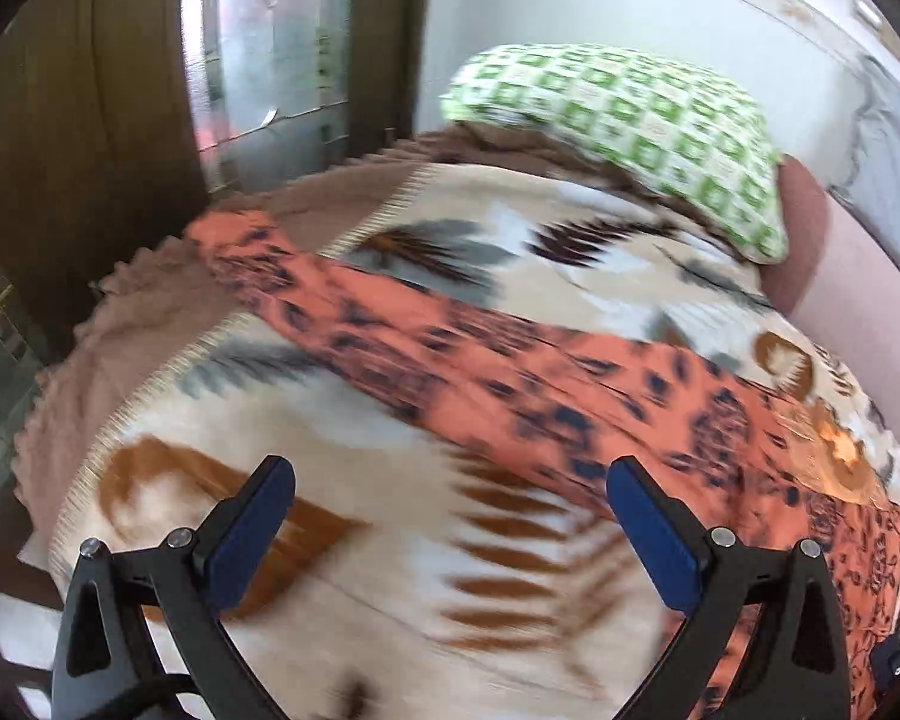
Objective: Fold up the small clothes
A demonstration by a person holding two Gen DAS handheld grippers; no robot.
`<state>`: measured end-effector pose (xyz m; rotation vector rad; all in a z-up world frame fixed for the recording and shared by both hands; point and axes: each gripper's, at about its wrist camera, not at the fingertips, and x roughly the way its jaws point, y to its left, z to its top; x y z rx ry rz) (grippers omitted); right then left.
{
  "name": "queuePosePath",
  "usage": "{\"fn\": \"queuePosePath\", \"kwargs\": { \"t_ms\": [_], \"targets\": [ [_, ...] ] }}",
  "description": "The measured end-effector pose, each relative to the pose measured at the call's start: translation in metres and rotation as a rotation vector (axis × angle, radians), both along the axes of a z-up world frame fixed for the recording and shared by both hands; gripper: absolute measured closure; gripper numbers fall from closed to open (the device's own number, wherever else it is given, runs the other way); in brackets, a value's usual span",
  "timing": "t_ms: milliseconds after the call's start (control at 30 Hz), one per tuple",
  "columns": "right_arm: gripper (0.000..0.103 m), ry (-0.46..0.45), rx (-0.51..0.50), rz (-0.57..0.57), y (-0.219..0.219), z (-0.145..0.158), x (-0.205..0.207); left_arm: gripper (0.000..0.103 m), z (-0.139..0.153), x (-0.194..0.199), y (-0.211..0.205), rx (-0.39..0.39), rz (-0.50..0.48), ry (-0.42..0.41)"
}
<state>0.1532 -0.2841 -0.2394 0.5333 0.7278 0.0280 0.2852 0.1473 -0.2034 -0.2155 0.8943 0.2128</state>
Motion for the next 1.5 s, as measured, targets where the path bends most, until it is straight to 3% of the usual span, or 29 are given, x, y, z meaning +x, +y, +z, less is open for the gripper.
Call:
{"fn": "queuePosePath", "kwargs": {
  "t_ms": [100, 200, 367, 467, 600, 767, 867, 900, 967, 1067, 1200, 1367, 1500],
  "targets": [
    [0.039, 0.017, 0.032, 0.013, 0.001, -0.008, 0.005, 0.0, 0.007, 0.016, 0.043, 0.064, 0.049, 0.047],
    [0.039, 0.027, 0.009, 0.013, 0.0, -0.009, 0.01, 0.0, 0.007, 0.034, 0.088, 0.042, 0.128, 0.096],
    [0.039, 0.03, 0.072, 0.0, -0.01, -0.009, 0.015, 0.003, -0.007, 0.067, 0.126, -0.077, 0.177, 0.177],
    [0.039, 0.034, 0.091, -0.005, -0.014, -0.009, 0.018, 0.024, -0.019, 0.08, 0.135, -0.177, 0.227, 0.219],
    [0.039, 0.048, 0.07, -0.004, -0.014, -0.011, 0.025, 0.037, -0.035, 0.097, 0.145, -0.249, 0.276, 0.25],
    [0.039, 0.062, 0.062, 0.013, -0.012, -0.014, 0.033, 0.038, -0.047, 0.1, 0.161, -0.398, 0.35, 0.211],
    [0.039, 0.075, 0.069, 0.02, -0.011, -0.019, 0.038, 0.039, -0.045, 0.102, 0.162, -0.41, 0.366, 0.176],
    [0.039, 0.078, 0.068, 0.022, -0.01, -0.02, 0.038, 0.042, -0.045, 0.104, 0.161, -0.406, 0.359, 0.165],
    [0.039, 0.081, 0.056, 0.028, -0.007, -0.02, 0.04, 0.074, -0.043, 0.107, 0.161, -0.372, 0.359, 0.16],
    [0.039, 0.075, 0.03, 0.023, -0.005, -0.019, 0.04, 0.092, -0.038, 0.111, 0.157, -0.334, 0.322, 0.148],
    [0.039, 0.057, 0.021, 0.006, -0.009, -0.016, 0.038, 0.094, -0.006, 0.108, 0.145, -0.301, 0.257, 0.05],
    [0.039, 0.043, 0.058, -0.033, -0.024, -0.012, 0.038, 0.094, 0.057, 0.104, 0.102, -0.232, 0.056, -0.062],
    [0.039, 0.016, 0.091, -0.085, -0.044, -0.005, 0.035, 0.094, 0.115, 0.097, 0.039, -0.189, -0.13, -0.13]
  ]
}}
